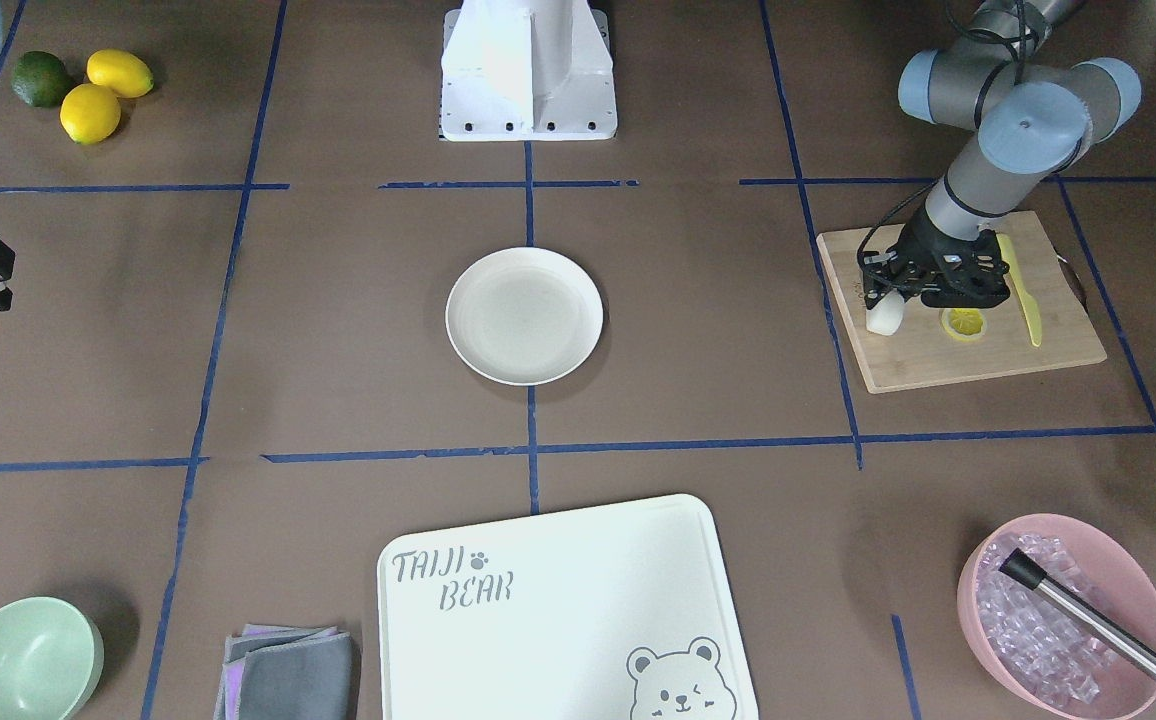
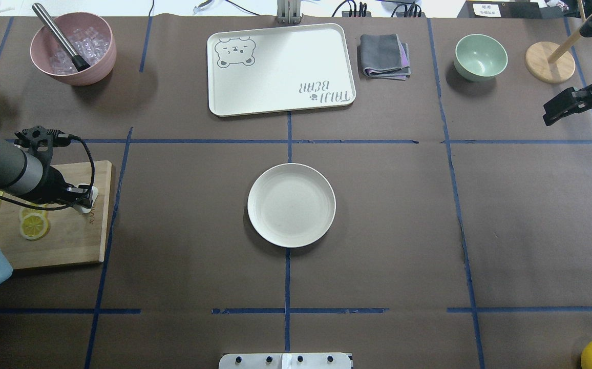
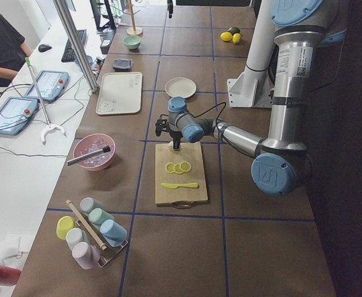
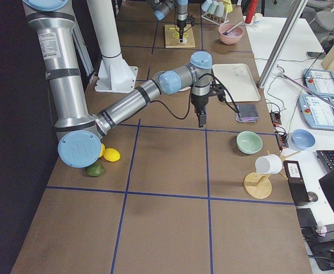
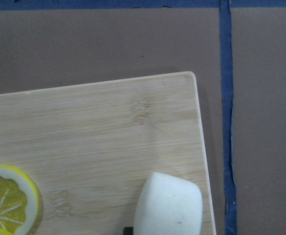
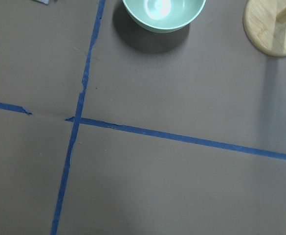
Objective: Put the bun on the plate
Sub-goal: 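Lower the left gripper onto the white bun on the cutting board and grasp it, then carry the white bun with the left gripper over the white plate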
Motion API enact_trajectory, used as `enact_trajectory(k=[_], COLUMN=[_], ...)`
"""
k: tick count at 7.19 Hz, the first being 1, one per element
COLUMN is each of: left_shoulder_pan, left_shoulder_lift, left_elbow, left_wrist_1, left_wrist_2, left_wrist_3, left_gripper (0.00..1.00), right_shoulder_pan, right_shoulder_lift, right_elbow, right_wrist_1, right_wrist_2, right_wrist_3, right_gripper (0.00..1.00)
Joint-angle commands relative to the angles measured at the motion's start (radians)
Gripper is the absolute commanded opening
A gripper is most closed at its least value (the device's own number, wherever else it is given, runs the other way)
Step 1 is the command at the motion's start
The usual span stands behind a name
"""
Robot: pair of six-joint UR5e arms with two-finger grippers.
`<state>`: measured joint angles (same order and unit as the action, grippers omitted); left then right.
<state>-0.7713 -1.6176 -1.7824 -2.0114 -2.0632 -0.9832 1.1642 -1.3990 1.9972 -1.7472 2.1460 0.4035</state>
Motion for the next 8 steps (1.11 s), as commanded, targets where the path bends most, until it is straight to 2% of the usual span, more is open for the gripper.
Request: enact_trajectory(k=[1,2,3,4,6,7,8], left_shoulder_pan=[-0.005,-0.008,-0.009,-0.009,0.004,0.077,0.181], left_shoulder_lift=[0.001,-0.005,-0.025,-0.091,-0.337,-0.423,-0.514], left_elbow=[-0.046,-0.070,-0.125,-0.188,-0.215,-0.206,-0.162], left_wrist_1=[0.011,0.040,0.153,0.300,0.583,0.641,0.642], left_wrist_2=[0.000,-0.002,0.000,0.000,0.002,0.012,0.109], left_wrist_3=[-0.006,-0.009,-0.009,-0.011,-0.133,-0.217,-0.336], left_gripper=[0.35,0.34,0.34,0.34,0.34,0.34,0.34], right_shoulder_pan=[0.000,0.002,0.008,0.021,0.073,0.092,0.109], right_shoulder_lift=[-0.001,-0.001,-0.003,-0.006,-0.049,-0.070,-0.078], right_elbow=[0.000,0.000,0.000,0.000,-0.001,-0.003,-0.006], right_wrist_1=[0.000,0.000,0.000,0.002,0.005,0.008,0.009], right_wrist_2=[0.002,0.002,0.003,0.018,0.063,0.069,0.072], right_wrist_3=[0.000,0.000,0.000,-0.002,-0.061,-0.086,-0.101], right_gripper=[1.00,1.00,1.00,1.00,1.00,1.00,1.00])
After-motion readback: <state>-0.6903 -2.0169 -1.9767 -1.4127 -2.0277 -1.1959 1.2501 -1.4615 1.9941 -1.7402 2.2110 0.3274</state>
